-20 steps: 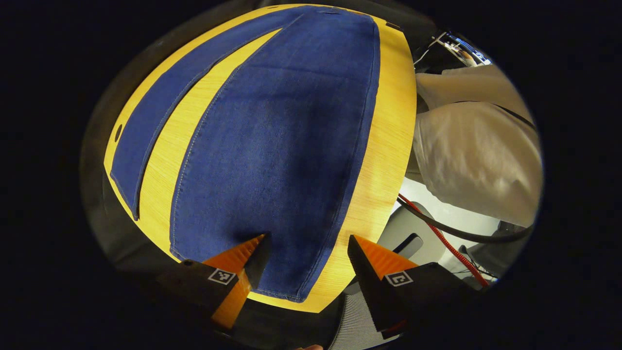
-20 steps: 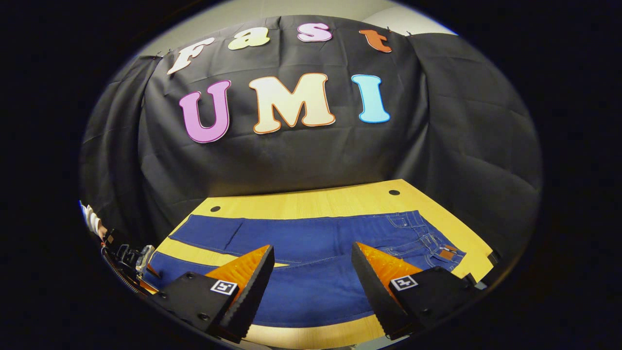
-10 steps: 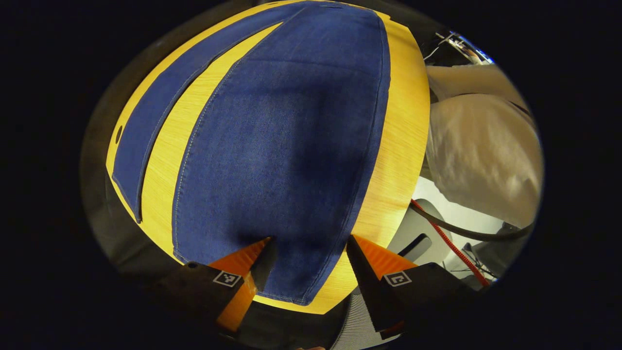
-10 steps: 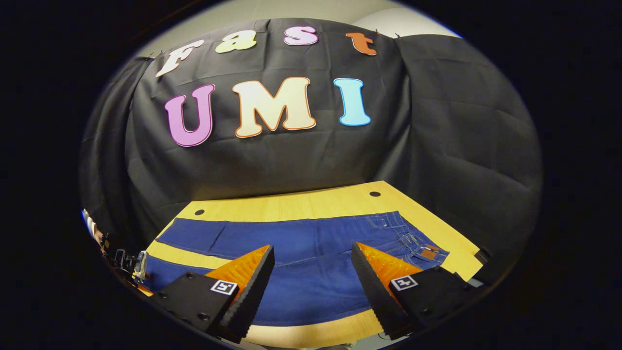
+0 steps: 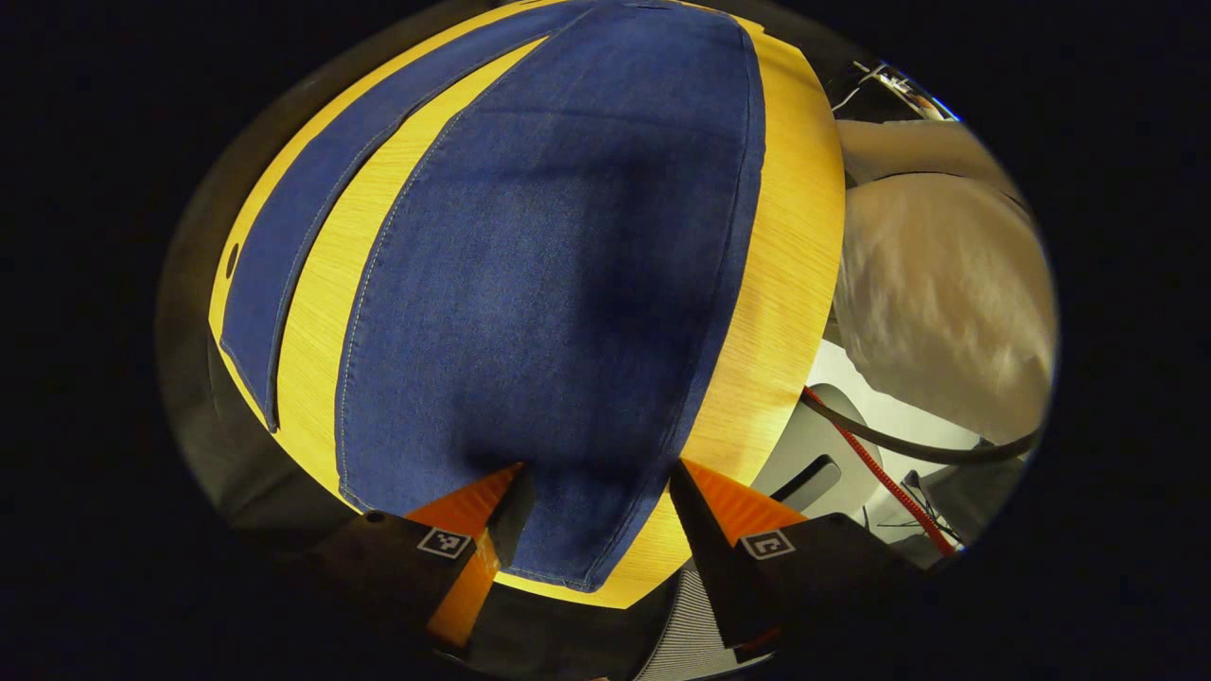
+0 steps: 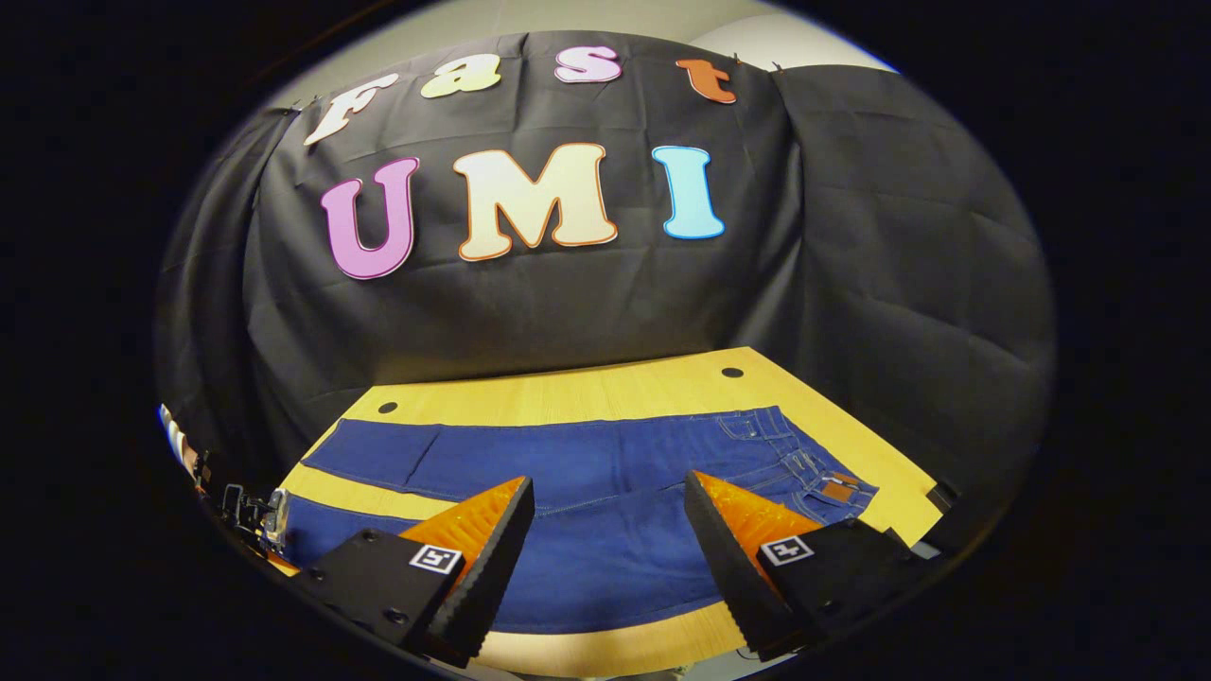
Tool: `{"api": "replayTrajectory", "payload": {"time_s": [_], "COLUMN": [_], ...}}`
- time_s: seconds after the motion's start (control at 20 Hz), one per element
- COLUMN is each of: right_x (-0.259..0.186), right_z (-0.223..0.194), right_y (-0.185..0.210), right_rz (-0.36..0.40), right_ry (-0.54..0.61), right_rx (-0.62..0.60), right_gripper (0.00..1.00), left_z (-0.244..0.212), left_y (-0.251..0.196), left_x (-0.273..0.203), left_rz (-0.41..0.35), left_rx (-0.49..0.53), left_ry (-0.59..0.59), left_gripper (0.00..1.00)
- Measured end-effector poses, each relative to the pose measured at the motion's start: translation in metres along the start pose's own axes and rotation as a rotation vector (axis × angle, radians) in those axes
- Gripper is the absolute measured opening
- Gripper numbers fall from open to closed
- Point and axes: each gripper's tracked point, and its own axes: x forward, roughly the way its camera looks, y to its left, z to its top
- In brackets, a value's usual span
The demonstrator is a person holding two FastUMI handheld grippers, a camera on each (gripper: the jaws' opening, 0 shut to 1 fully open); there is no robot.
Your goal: Grasp the waist and the cuffs of the jeans and fold them to make the two legs overlap; first hold the waist and fold one-third of the jeans toward the cuffs, then hold the cuffs and fold the remaining one-third in the same direction to finish folding.
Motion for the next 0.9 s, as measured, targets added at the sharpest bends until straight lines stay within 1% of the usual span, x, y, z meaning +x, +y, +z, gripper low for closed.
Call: {"api": "replayTrajectory", "payload": {"time_s": [0.1,0.15,0.2,0.25,0.3,0.35,0.4,0.45,0.5,0.55,0.6,0.65,0.8,0.85,0.9], "right_x": [0.002,0.003,0.003,0.004,0.004,0.004,0.004,0.004,0.003,0.001,-0.001,-0.002,-0.009,-0.009,-0.009], "right_z": [-0.002,-0.002,0.0,0.0,0.001,0.001,0.0,0.0,0.001,0.001,0.001,0.001,0.006,0.009,0.015], "right_y": [0.005,0.007,0.009,0.01,0.012,0.013,0.014,0.015,0.015,0.014,0.012,0.009,-0.008,-0.016,-0.025], "right_rz": [0.012,0.016,0.019,0.023,0.028,0.031,0.036,0.038,0.043,0.051,0.057,0.063,0.066,0.06,0.053], "right_ry": [0.008,0.012,0.011,0.01,0.009,0.009,0.014,0.019,0.023,0.029,0.038,0.047,0.065,0.066,0.063], "right_rx": [0.006,0.003,-0.004,-0.008,-0.01,-0.01,-0.01,-0.012,-0.015,-0.018,-0.017,-0.012,0.023,0.03,0.035], "right_gripper": [0.98,0.94,0.94,0.98,0.94,0.94,0.94,0.98,0.94,0.94,0.94,0.98,0.98,0.94,0.98], "left_z": [0.0,-0.002,-0.001,0.0,0.001,0.001,0.002,0.004,0.004,0.003,0.002,0.002,0.003,0.004,0.004], "left_y": [0.0,0.001,0.003,0.006,0.008,0.012,0.016,0.021,0.02,0.019,0.02,0.019,0.017,0.017,0.018], "left_x": [0.0,0.0,-0.001,-0.001,-0.001,-0.001,-0.003,-0.002,0.0,-0.001,-0.001,-0.001,-0.001,0.0,0.0], "left_rz": [0.0,0.001,0.003,0.003,0.006,0.009,0.016,0.029,0.027,0.025,0.022,0.018,-0.006,-0.009,-0.012], "left_rx": [-0.019,-0.025,-0.027,-0.033,-0.032,-0.03,-0.026,-0.026,-0.046,-0.046,-0.038,-0.038,-0.053,-0.055,-0.052], "left_ry": [0.019,0.026,0.028,0.03,0.032,0.031,0.033,0.028,0.03,0.033,0.043,0.05,0.051,0.05,0.048], "left_gripper": [0.86,0.84,0.78,0.73,0.59,0.52,0.36,0.26,0.13,0.0,0.0,0.0,0.0,0.0,0.0]}}
